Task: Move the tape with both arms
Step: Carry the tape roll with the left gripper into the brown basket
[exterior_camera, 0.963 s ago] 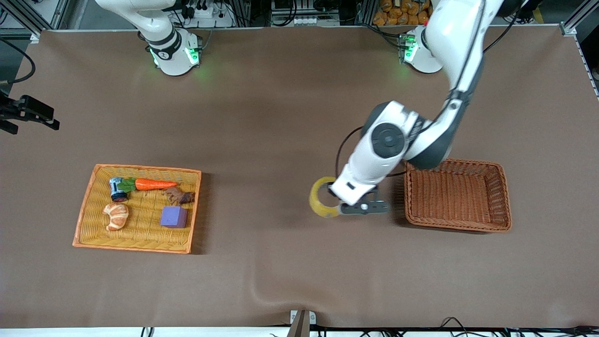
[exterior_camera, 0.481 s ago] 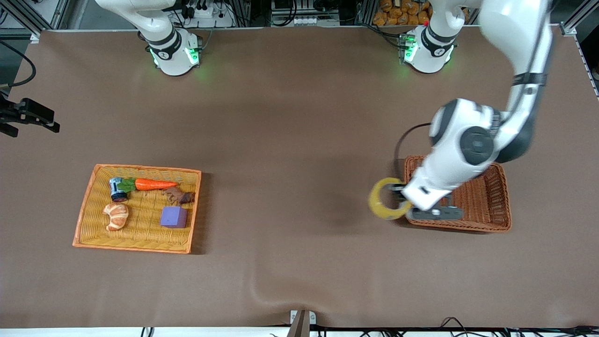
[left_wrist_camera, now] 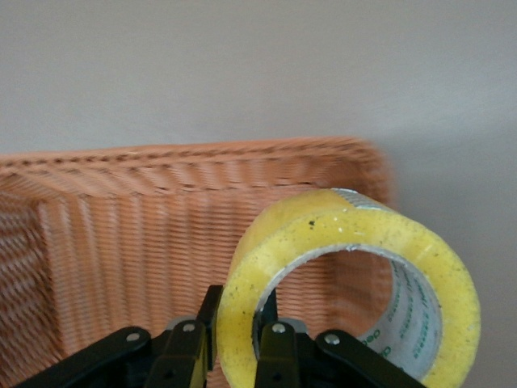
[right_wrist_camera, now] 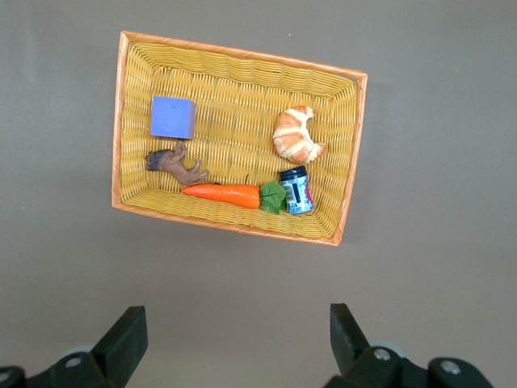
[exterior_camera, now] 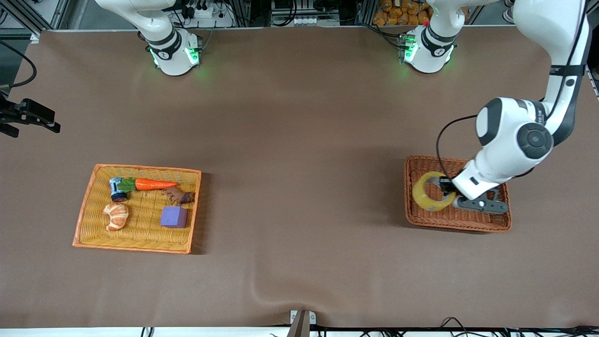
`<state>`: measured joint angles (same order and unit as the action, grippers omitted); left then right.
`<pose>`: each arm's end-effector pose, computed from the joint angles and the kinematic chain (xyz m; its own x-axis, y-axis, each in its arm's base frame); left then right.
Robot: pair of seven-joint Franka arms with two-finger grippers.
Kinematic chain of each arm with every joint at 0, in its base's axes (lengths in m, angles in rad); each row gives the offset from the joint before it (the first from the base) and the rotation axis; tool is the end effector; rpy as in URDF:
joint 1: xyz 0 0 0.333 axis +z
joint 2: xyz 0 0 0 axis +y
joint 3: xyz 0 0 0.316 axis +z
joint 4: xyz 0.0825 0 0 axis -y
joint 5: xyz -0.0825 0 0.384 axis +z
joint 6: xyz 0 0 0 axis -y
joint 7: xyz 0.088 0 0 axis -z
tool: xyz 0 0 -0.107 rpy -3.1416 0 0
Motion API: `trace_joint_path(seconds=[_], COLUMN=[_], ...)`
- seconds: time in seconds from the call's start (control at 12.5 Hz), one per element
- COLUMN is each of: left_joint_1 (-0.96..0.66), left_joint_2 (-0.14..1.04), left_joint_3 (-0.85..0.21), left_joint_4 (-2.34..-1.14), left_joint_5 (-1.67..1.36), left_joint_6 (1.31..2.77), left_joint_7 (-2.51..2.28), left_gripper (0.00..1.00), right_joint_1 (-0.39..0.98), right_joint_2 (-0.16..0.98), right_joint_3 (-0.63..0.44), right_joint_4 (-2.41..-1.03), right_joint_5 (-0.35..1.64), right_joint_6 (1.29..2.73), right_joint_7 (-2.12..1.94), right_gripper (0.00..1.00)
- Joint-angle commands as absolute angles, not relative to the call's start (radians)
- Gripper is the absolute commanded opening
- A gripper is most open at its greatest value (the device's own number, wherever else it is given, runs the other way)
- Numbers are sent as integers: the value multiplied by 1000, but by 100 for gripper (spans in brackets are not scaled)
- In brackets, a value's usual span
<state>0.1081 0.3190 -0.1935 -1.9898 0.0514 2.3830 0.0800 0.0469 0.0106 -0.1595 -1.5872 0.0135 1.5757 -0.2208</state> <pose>0.6110 -0.0471 0.3131 0.9789 -0.1869 0.0826 -0.1888 -0.9819 0.0156 0.5542 -0.0607 0.6114 0.9940 0.1079 -0.0188 0.1076 -0.9941 -0.0163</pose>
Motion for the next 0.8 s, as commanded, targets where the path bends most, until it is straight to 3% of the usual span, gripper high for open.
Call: trace_joint_path(seconds=[0.0,0.24,0.56,0.64,0.72], left_joint_1=[175,240,281,281,282], left_joint_2=[278,339,387,396,397], left_joint_3=[-210,-210,-209,-209,-209], left_joint_4=[-2161,-2232,-2221,-2217,-2211], left_joint_5=[66,66,66,66,66], left_joint_6=[2587,2784,2792,2790,2789], left_joint_7=[178,318,423,429,426], left_gripper=[0,0,0,6,44], right_joint_1=[57,51,40,35,29], right_joint_2=[25,29,32,32,34], right_joint_3=[-152,-152,-152,-155,-155], right_joint_4=[-1557,-1554,-1555,-1555,-1555], right_joint_5=[8,9,8,6,6], right_joint_6=[1565,1559,1557,1557,1557], right_joint_7=[-222,-222,-235,-236,-238], right_gripper=[100,100,100,100,100])
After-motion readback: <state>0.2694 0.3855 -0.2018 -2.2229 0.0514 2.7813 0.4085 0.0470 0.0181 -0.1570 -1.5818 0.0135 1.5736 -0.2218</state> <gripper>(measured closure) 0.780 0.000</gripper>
